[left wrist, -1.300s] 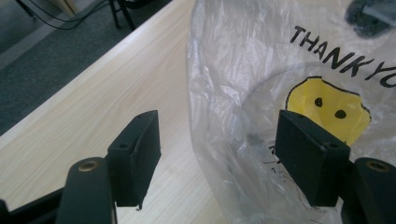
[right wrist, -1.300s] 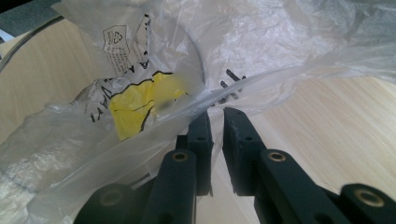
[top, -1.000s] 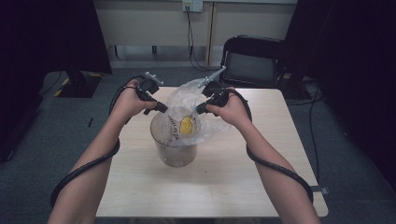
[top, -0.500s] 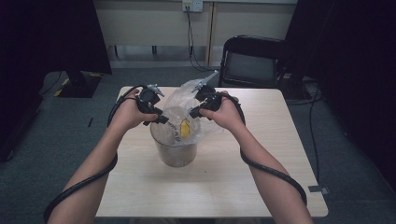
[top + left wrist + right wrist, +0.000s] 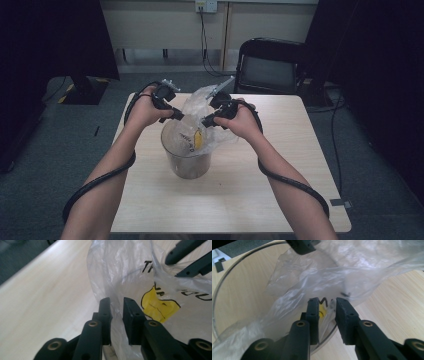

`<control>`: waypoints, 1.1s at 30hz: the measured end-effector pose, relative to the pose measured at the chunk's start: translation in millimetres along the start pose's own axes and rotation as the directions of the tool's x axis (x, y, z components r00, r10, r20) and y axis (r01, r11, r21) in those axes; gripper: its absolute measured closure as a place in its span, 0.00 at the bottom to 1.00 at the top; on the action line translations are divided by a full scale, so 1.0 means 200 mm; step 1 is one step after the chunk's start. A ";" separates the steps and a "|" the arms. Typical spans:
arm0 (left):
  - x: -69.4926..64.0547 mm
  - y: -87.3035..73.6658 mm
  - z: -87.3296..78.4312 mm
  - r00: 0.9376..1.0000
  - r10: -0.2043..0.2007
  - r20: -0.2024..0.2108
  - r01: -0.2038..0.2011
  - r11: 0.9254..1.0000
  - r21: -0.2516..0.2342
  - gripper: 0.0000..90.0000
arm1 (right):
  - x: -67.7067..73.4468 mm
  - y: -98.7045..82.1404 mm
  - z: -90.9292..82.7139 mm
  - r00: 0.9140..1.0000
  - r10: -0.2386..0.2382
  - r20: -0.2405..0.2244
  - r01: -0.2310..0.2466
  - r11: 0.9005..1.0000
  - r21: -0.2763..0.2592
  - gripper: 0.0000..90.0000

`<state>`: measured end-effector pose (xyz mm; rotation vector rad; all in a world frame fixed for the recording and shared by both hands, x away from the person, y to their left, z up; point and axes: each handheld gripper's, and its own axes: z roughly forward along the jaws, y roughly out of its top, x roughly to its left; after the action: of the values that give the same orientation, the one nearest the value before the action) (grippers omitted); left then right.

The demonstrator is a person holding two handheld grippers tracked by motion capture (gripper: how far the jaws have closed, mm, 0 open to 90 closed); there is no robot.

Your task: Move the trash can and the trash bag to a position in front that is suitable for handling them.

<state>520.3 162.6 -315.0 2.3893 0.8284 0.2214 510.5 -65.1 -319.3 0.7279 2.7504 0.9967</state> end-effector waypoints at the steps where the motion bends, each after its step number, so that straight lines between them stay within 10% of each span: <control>1: 0.00 -0.01 0.00 1.000 0.005 -0.011 -0.004 1.000 0.017 0.93 | -0.01 0.00 0.00 1.000 0.004 0.000 -0.004 1.000 -0.004 0.76; 11: 0.03 -0.12 -0.06 0.998 -0.067 0.003 0.067 0.997 0.032 0.97 | -0.08 0.03 -0.09 0.990 0.127 0.059 -0.120 0.986 -0.112 0.37; 21: 0.01 -0.12 -0.17 0.997 -0.045 -0.059 0.038 0.993 -0.115 0.40 | -0.08 -0.01 -0.08 0.989 0.133 0.065 -0.127 0.988 -0.092 0.43; 28: -0.05 -0.03 -0.18 0.996 -0.049 -0.072 0.039 0.990 -0.137 0.35 | -0.08 -0.02 -0.05 0.991 0.128 0.036 -0.125 0.989 -0.076 0.57; 33: 0.04 0.03 -0.12 0.997 -0.051 -0.058 0.041 0.986 -0.159 0.48 | -0.06 -0.02 -0.07 0.992 0.121 0.028 -0.119 0.990 -0.074 0.55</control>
<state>521.2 174.9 -292.3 2.2227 0.8609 0.3315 515.6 -81.4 -310.5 0.8988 2.6551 1.0906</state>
